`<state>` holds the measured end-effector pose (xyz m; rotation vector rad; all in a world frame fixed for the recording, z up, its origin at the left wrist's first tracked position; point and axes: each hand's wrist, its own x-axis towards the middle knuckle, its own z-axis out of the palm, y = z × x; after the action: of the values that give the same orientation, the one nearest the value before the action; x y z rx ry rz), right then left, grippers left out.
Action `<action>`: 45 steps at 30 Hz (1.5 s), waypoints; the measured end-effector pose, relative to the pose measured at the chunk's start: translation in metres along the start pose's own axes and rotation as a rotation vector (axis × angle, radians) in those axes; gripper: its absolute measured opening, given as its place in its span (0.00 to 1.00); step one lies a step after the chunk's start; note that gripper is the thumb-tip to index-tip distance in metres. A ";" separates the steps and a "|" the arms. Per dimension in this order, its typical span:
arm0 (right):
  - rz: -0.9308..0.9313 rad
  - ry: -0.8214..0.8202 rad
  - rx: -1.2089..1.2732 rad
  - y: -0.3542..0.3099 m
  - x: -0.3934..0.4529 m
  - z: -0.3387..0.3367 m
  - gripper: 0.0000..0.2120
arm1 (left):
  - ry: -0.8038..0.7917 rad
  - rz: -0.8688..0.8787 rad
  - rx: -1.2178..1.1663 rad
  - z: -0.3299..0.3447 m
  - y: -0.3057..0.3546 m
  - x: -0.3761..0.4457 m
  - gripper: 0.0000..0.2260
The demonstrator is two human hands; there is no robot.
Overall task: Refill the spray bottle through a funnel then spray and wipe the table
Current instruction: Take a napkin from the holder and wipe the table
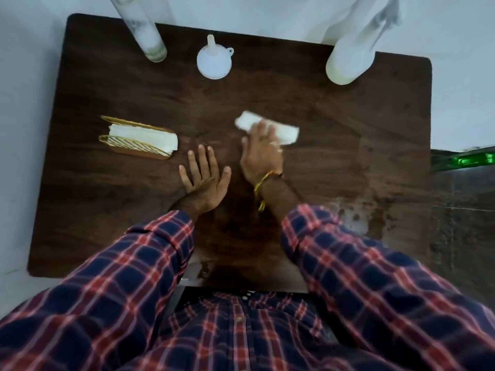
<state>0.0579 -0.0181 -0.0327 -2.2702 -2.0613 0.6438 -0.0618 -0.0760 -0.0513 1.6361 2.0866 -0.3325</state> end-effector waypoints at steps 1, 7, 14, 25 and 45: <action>-0.082 -0.032 -0.035 -0.004 -0.024 0.007 0.32 | -0.009 0.003 0.003 0.000 0.000 0.000 0.30; 0.132 0.019 -0.048 0.042 -0.011 -0.002 0.29 | -0.010 0.001 0.007 -0.003 0.000 0.002 0.30; -0.348 -0.081 -0.189 0.014 -0.031 0.012 0.30 | 0.065 0.030 -0.021 -0.006 -0.001 -0.004 0.45; -0.116 0.074 -0.064 0.052 -0.031 0.001 0.30 | 0.003 0.014 0.028 -0.005 0.001 -0.003 0.31; 0.295 0.065 -0.024 0.105 -0.170 0.027 0.30 | 0.060 0.422 0.030 0.018 -0.059 -0.089 0.34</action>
<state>0.1416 -0.2012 -0.0366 -2.5973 -1.7301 0.5466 -0.0980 -0.1752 -0.0283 2.0678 1.7209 -0.1737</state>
